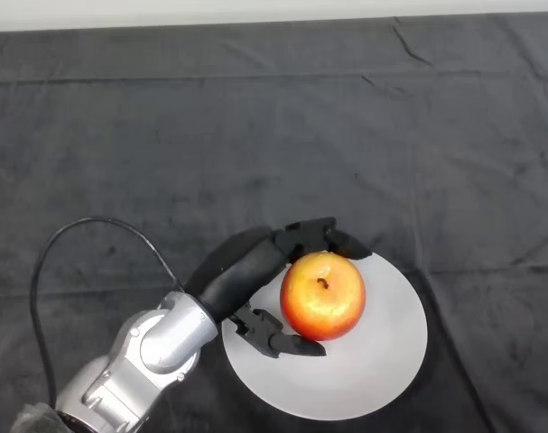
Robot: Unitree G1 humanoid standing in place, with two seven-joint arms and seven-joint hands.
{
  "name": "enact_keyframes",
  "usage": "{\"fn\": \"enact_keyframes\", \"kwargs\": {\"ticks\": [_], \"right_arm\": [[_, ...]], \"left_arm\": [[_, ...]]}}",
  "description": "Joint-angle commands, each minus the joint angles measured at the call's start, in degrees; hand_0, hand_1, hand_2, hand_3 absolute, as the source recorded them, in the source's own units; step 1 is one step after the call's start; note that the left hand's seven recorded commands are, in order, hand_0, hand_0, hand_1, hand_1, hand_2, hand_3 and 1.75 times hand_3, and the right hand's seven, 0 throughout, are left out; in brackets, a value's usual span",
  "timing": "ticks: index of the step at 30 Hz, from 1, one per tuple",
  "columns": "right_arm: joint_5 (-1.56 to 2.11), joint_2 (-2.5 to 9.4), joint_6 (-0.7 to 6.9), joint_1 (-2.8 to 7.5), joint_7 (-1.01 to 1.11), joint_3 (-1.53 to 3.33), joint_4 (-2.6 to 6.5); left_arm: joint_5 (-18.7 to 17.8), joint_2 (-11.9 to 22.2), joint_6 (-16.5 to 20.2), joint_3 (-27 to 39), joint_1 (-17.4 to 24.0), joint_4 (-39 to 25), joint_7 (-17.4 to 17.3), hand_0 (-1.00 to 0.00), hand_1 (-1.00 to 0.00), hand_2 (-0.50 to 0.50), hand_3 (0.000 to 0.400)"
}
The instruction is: Move the apple to the plate
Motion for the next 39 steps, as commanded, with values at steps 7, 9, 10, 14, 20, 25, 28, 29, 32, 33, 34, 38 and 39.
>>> {"fn": "enact_keyframes", "kwargs": {"ticks": [7, 9, 10, 14, 20, 25, 28, 29, 32, 33, 34, 38, 39], "right_arm": [[-0.07, -1.55, 0.0, -0.15, 0.2, -0.24, -0.51], [-0.07, -1.56, 0.0, -0.14, 0.2, -0.24, -0.5], [-0.07, -1.56, 0.0, -0.14, 0.2, -0.24, -0.5], [-0.06, -1.57, 0.01, -0.14, 0.2, -0.25, -0.49], [-0.05, -1.57, 0.01, -0.14, 0.2, -0.26, -0.47], [-0.05, -1.58, 0.02, -0.14, 0.2, -0.27, -0.46], [-0.05, -1.58, 0.02, -0.14, 0.2, -0.27, -0.46], [-0.05, -1.58, 0.02, -0.14, 0.2, -0.27, -0.46], [-0.05, -1.58, 0.02, -0.14, 0.2, -0.26, -0.47], [-0.05, -1.57, 0.02, -0.14, 0.2, -0.26, -0.47], [-0.05, -1.57, 0.02, -0.14, 0.2, -0.26, -0.47], [-0.05, -1.57, 0.02, -0.14, 0.2, -0.26, -0.47], [-0.05, -1.57, 0.02, -0.14, 0.2, -0.26, -0.47]], "left_arm": [[2.4, 0.4, -1.2, -2.8, -3.5, 3.6, 1.7, -1.0, -1.0, 0.0, 0.4], [2.4, 0.5, -1.2, -3.1, -3.6, 3.9, 1.8, -0.87, -1.0, 0.06, 0.4], [2.3, 0.6, -1.3, -3.3, -3.8, 4.1, 1.8, -0.65, -1.0, 0.17, 0.4], [1.8, 0.8, -1.2, -3.5, -4.5, 4.7, 1.4, 0.0, -0.39, 0.2, 0.157], [1.0, 1.2, -0.4, -3.1, -5.0, 4.3, 1.2, 0.0, 0.0, 0.0, 0.0], [0.2, 1.5, 0.5, -2.5, -5.1, 3.3, 1.4, 0.0, 0.0, 0.0, 0.0], [-0.6, 1.9, 1.0, -1.7, -5.3, 2.2, 1.3, 0.0, 0.0, 0.0, 0.0], [-0.9, 2.1, 1.1, -1.3, -5.4, 1.8, 1.3, 0.0, 0.0, 0.0, 0.0], [-2.2, 3.0, 1.0, 0.3, -5.8, 0.9, 1.1, 0.0, 0.0, 0.0, 0.0], [-2.7, 3.4, 0.9, 1.0, -5.9, 0.7, 1.0, 0.0, 0.0, 0.0, 0.0], [-3.1, 3.7, 0.7, 1.6, -6.0, 0.7, 1.1, 0.0, 0.0, 0.0, 0.0], [-4.9, 4.9, -0.4, 4.6, -6.4, 0.9, 1.9, 0.0, 0.0, 0.0, 0.0], [-5.4, 5.2, -0.6, 5.5, -6.5, 1.1, 2.1, 0.0, 0.0, 0.0, 0.0]]}}
